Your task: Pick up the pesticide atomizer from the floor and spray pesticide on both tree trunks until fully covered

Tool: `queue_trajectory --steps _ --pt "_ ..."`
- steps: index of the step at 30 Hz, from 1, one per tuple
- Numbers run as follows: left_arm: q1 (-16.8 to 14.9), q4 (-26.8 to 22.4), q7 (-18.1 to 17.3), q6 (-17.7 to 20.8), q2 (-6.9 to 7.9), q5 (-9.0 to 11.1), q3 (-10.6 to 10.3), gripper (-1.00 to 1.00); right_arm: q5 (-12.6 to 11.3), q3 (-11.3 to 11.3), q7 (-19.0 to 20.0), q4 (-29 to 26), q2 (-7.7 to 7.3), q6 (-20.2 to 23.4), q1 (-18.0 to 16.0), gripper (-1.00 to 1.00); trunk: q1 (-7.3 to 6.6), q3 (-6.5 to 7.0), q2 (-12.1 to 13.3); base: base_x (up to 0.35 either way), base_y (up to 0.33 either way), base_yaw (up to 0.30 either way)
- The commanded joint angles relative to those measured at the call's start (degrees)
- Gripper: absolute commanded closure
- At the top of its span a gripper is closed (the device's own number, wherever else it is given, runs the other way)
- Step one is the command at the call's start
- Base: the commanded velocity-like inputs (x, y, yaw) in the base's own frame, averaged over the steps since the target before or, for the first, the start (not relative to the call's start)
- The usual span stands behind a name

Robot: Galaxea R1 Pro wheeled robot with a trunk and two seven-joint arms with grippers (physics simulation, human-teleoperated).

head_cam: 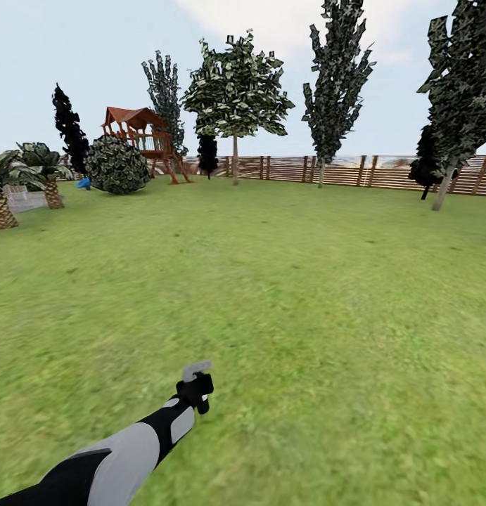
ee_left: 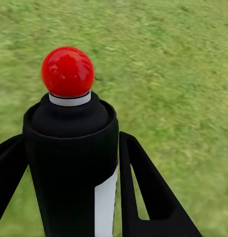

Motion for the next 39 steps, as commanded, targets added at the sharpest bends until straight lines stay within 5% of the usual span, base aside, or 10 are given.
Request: queue_trajectory --steps 1,7,39 --pt "0.0 0.1 0.0 -0.2 -0.01 0.2 0.1 1.00 0.2 -0.4 -1.6 0.1 -0.14 -0.2 0.0 -1.00 0.03 -0.06 0.0 0.350 0.000 0.000" --pt "0.0 0.1 0.0 -0.2 -0.01 0.2 0.1 1.00 0.3 -0.3 -4.3 0.1 -0.40 -0.3 0.0 -1.00 0.03 -0.06 0.0 0.350 0.000 0.000" --pt "-0.1 0.1 0.0 -0.1 -0.03 0.2 0.1 1.00 0.3 -0.2 -4.5 0.1 -0.38 -0.3 0.0 -1.00 0.03 -0.06 0.0 0.350 0.000 0.000"
